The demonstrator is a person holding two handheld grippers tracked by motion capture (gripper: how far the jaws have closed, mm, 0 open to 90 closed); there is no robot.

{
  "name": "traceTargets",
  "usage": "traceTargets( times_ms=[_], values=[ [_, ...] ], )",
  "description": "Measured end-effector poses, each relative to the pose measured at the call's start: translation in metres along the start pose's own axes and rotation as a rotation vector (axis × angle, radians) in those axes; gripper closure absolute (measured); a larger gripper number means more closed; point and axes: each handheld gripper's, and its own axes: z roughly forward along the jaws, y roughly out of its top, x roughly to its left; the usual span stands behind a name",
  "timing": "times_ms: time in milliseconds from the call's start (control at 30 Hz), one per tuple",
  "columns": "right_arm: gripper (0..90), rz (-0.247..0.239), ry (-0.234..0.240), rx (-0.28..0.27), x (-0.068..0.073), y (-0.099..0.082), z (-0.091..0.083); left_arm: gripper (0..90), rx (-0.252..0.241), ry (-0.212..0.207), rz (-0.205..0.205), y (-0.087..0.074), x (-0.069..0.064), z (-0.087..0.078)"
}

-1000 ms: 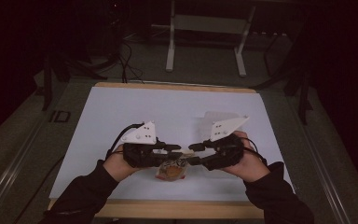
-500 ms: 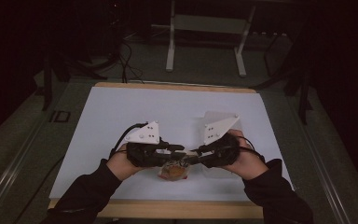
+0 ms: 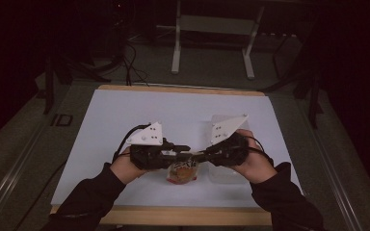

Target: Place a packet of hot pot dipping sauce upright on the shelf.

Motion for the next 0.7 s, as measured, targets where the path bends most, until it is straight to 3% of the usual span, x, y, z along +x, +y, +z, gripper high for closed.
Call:
traceTargets(
  times_ms=[67,233,300,533,700],
  values=[
    [89.5,-0.002,-0.003,-0.002,0.000,0.001,-0.001,73.4,-0.010,-0.011,0.004,0.001,0.000,-0.001],
    [89.6,0.002,-0.017,-0.006,-0.003,0.003,-0.005,53.8,-0.035,-0.011,0.004,0.005,-0.002,-0.004],
    [89.6,0.006,-0.026,-0.006,-0.004,0.003,-0.007,51.4,-0.048,-0.013,0.000,0.006,-0.002,-0.007],
    [89.6,0.009,-0.040,-0.007,-0.008,0.003,-0.015,24.6,-0.097,0.041,-0.030,0.012,-0.006,-0.019],
    [89.6,0.021,-0.066,-0.015,-0.012,0.001,-0.025,9.0,-0.147,0.039,-0.040,0.011,-0.007,-0.031]
  ],
)
